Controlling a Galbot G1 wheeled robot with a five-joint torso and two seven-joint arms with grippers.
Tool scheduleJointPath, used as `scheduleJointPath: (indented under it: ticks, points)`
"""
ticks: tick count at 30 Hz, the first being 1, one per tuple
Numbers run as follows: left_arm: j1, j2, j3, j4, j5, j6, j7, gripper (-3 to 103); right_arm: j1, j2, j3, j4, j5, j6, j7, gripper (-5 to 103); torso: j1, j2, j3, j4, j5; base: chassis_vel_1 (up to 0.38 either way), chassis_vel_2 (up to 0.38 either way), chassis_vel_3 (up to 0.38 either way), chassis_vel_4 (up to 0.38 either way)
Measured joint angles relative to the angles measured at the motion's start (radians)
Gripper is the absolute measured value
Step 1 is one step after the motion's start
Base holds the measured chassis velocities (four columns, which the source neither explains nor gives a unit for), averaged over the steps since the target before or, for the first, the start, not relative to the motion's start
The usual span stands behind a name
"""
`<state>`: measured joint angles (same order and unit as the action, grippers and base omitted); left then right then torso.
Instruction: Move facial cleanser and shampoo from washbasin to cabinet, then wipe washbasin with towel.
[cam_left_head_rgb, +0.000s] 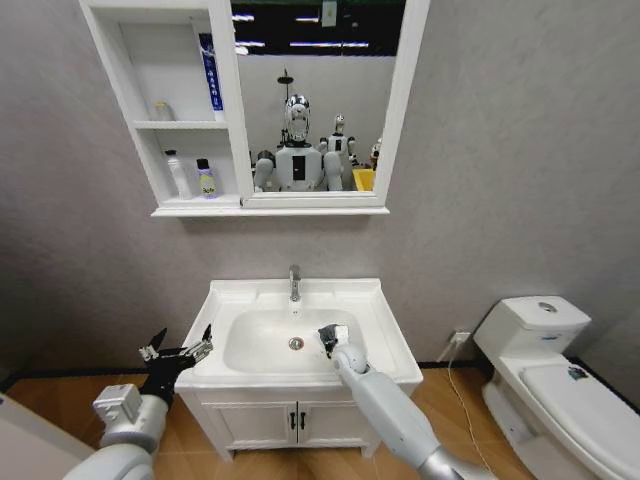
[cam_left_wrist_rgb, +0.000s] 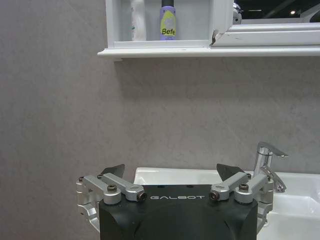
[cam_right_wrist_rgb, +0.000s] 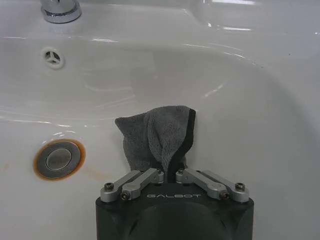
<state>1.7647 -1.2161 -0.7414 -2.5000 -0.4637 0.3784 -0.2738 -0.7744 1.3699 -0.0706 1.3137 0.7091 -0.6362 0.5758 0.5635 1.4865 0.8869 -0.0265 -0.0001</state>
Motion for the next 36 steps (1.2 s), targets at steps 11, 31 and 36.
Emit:
scheduleJointPath:
  ticks: [11, 31, 36]
  points:
    - [0.0, 0.0, 0.0, 0.0, 0.0, 0.0, 0.0, 100, 0.052, 0.05, -0.021, -0.069, 0.04, -0.024, 0.008, 5, 0.0, 0.0, 0.0, 0.0001, 0.0, 0.0, 0.0, 0.0, 0.0]
    - [0.0, 0.0, 0.0, 0.0, 0.0, 0.0, 0.0, 100, 0.098, 0.141, -0.055, -0.179, -0.009, -0.007, -0.059, 5, 0.0, 0.0, 0.0, 0.0, -0.0001, 0.0, 0.0, 0.0, 0.0]
    - [0.0, 0.0, 0.0, 0.0, 0.0, 0.0, 0.0, 100, 0.106, 0.179, -0.063, -0.209, -0.017, 0.0, -0.074, 5, 0.0, 0.0, 0.0, 0.0001, 0.0, 0.0, 0.0, 0.0, 0.0]
